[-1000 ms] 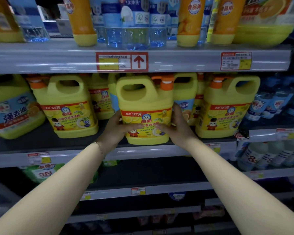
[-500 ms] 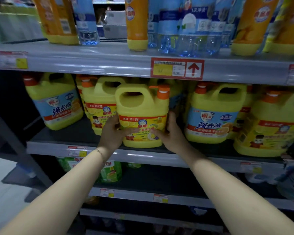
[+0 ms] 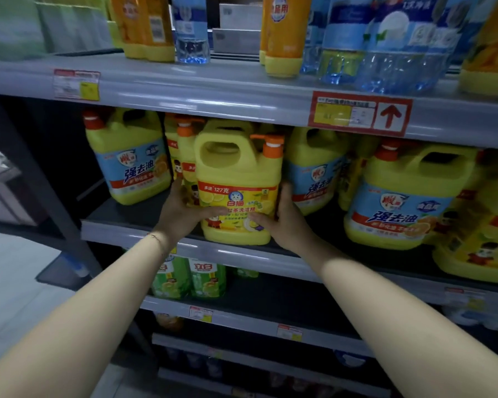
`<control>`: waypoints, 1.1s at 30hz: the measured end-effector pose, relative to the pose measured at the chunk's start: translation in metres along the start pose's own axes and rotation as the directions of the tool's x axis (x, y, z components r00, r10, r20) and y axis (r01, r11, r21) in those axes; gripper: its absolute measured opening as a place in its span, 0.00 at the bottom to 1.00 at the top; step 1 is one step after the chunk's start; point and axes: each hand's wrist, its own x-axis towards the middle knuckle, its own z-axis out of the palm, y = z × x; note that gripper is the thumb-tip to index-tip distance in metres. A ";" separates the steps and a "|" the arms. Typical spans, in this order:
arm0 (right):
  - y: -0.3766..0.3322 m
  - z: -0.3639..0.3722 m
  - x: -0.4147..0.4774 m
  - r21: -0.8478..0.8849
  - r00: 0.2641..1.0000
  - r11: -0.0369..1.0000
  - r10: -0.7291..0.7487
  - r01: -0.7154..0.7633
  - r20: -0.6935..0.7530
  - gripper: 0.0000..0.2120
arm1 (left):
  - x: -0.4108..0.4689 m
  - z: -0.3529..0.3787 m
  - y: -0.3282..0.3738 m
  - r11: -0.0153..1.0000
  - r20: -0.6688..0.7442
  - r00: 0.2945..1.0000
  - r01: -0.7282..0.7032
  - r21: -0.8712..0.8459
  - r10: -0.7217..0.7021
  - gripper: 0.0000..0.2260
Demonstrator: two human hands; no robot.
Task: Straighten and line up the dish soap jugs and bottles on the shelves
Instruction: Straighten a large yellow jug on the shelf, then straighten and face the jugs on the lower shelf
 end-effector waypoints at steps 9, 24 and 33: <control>-0.017 0.032 0.009 -0.085 0.999 0.996 -0.001 -0.002 -0.036 0.30 | 0.018 -0.026 -0.011 0.994 0.163 0.987 0.007 -0.109 0.010 0.42; -0.028 0.095 0.015 -0.153 0.903 0.984 0.019 -0.093 -0.429 0.34 | 0.050 -0.048 -0.031 0.999 0.173 0.984 -0.036 0.027 0.030 0.32; -0.068 0.135 0.007 -0.669 0.914 0.728 -0.359 0.148 -0.189 0.11 | 0.041 -0.080 -0.027 0.954 0.321 0.946 -0.145 0.262 0.055 0.29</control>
